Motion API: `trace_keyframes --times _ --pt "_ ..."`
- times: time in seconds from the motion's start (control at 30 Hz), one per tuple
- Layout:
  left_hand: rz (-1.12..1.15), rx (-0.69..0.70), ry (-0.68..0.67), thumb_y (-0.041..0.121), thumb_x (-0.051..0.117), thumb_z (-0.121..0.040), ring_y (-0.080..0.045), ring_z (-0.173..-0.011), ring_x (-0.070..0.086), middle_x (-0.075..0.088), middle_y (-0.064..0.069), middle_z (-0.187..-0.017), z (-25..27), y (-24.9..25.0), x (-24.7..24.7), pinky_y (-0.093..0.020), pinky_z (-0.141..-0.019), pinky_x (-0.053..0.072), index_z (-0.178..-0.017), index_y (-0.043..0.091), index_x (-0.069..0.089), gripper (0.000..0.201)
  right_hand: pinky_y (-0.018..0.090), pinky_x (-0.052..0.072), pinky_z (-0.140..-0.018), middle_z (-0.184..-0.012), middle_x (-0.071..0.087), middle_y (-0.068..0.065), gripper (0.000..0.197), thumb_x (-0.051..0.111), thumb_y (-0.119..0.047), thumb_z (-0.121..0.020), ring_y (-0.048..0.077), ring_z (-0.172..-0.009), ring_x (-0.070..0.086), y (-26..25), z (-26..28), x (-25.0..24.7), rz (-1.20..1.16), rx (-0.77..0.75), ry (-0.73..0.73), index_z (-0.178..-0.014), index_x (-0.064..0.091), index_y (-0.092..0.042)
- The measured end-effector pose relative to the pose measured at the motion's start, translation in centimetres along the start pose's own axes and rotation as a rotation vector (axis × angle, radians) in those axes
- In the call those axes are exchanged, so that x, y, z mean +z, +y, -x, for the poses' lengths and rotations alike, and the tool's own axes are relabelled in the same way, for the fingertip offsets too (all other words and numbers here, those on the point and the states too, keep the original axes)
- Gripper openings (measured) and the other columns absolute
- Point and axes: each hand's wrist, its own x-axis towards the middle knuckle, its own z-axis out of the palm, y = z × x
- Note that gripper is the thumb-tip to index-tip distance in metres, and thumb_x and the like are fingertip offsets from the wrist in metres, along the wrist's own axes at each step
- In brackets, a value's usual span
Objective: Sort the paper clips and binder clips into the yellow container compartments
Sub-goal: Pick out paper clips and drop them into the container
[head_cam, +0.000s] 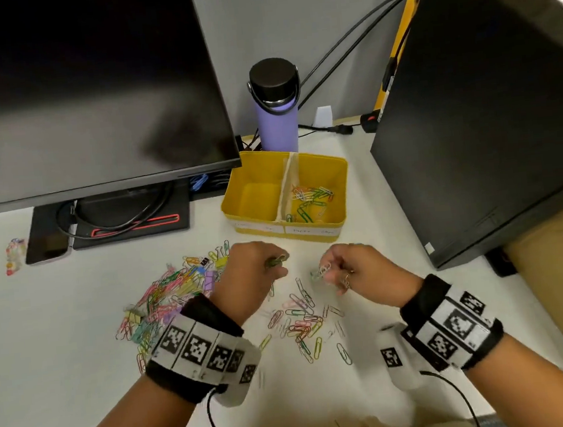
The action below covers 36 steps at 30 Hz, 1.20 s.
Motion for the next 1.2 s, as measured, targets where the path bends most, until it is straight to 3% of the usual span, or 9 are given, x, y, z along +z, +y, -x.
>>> trace_keyframes --times 0.23,0.37,0.47,0.6,0.73,0.8,0.9,1.0,1.2 --pt "0.353 -0.048 0.251 0.006 0.069 -0.079 -0.016 -0.079 0.056 0.071 -0.017 -0.098 -9.0 4.0 -0.8 -0.027 -0.081 0.051 -0.106 0.004 0.068 0.028 0.03 0.055 -0.074 -0.082 0.062 0.014 0.013 0.052 0.0 -0.087 0.023 -0.08 0.065 -3.9 -6.8 -4.5 0.122 -0.043 0.592 -0.095 0.061 -0.004" --pt "0.348 -0.11 0.179 0.009 0.063 -0.085 -0.025 -0.103 0.062 0.066 -0.017 -0.115 -12.1 3.9 0.7 -0.032 -0.099 0.047 -0.116 -0.001 0.062 0.032 0.031 0.041 -0.097 -0.123 0.06 0.021 0.033 0.047 -0.008 -0.092 0.033 -0.115 0.054 -3.1 -8.5 -5.0 0.384 0.091 0.404 -0.124 0.052 -0.003" --pt "0.163 0.015 -0.012 0.012 0.052 -0.093 -0.022 -0.123 0.053 0.057 -0.015 -0.131 -11.1 3.5 0.4 -0.024 -0.104 0.036 -0.126 0.002 0.055 0.035 0.025 0.043 -0.089 -0.114 0.063 0.018 0.041 0.046 0.005 -0.087 0.029 -0.103 0.059 -3.0 -6.1 -4.7 0.38 -0.081 0.457 -0.126 0.051 -0.007" --pt "0.21 0.215 0.025 0.013 0.055 -0.091 -0.009 -0.103 0.061 0.066 0.0 -0.115 -6.4 2.2 -1.2 -0.011 -0.087 0.046 -0.118 0.008 0.062 0.029 0.019 0.044 -0.074 -0.096 0.059 0.008 0.037 0.048 0.014 -0.079 0.014 -0.081 0.048 -0.4 -1.0 -1.9 0.43 -0.294 0.365 -0.106 0.063 -0.006" --pt "-0.015 0.17 -0.064 0.018 0.056 -0.091 -0.014 -0.092 0.065 0.07 -0.004 -0.109 -1.6 -1.8 0.4 -0.031 -0.088 0.053 -0.11 0.012 0.067 0.023 0.017 0.044 -0.083 -0.11 0.054 0.003 0.034 0.057 0.001 -0.083 0.011 -0.092 0.044 4.5 2.3 1.8 0.512 -0.097 -0.077 -0.113 0.059 -0.015" --pt "-0.21 0.039 -0.281 0.034 0.039 -0.097 -0.022 -0.13 0.044 0.045 -0.008 -0.143 0.0 -3.6 2.4 -0.035 -0.114 0.031 -0.135 0.012 0.044 0.045 0.017 0.041 -0.085 -0.115 0.049 0.001 0.038 0.066 -0.008 -0.08 0.014 -0.101 0.046 5.9 3.1 3.6 0.495 -0.031 -0.222 -0.116 0.055 -0.015" --pt "-0.413 0.012 -0.532 0.074 -0.004 -0.067 -0.021 -0.145 -0.013 -0.016 -0.003 -0.155 2.7 -5.4 5.7 -0.027 -0.114 -0.007 -0.148 0.01 -0.003 0.103 0.021 0.047 -0.079 -0.109 0.05 0.005 0.028 0.067 -0.005 -0.077 0.017 -0.093 0.049 6.3 2.9 5.5 0.492 -0.041 -0.263 -0.103 0.056 -0.01" --pt "-0.433 0.032 -0.543 0.082 -0.006 -0.056 -0.017 -0.138 -0.027 -0.032 0.001 -0.144 5.9 -6.2 7.8 -0.032 -0.118 -0.004 -0.146 0.01 -0.012 0.115 0.028 0.043 -0.079 -0.099 0.049 0.004 0.025 0.069 -0.012 -0.077 0.019 -0.093 0.048 5.2 1.2 5.9 0.554 -0.068 -0.146 -0.096 0.054 -0.008" --pt "-0.266 -0.119 -0.316 0.08 0.03 -0.065 -0.017 -0.145 -0.002 -0.006 -0.002 -0.158 8.7 -4.7 9.0 -0.023 -0.116 0.0 -0.147 0.009 -0.006 0.115 0.036 0.022 -0.116 -0.155 0.021 0.001 0.062 0.059 -0.011 -0.085 0.023 -0.143 0.014 4.7 -2.5 6.0 0.699 -0.229 -0.161 -0.14 0.031 -0.023"
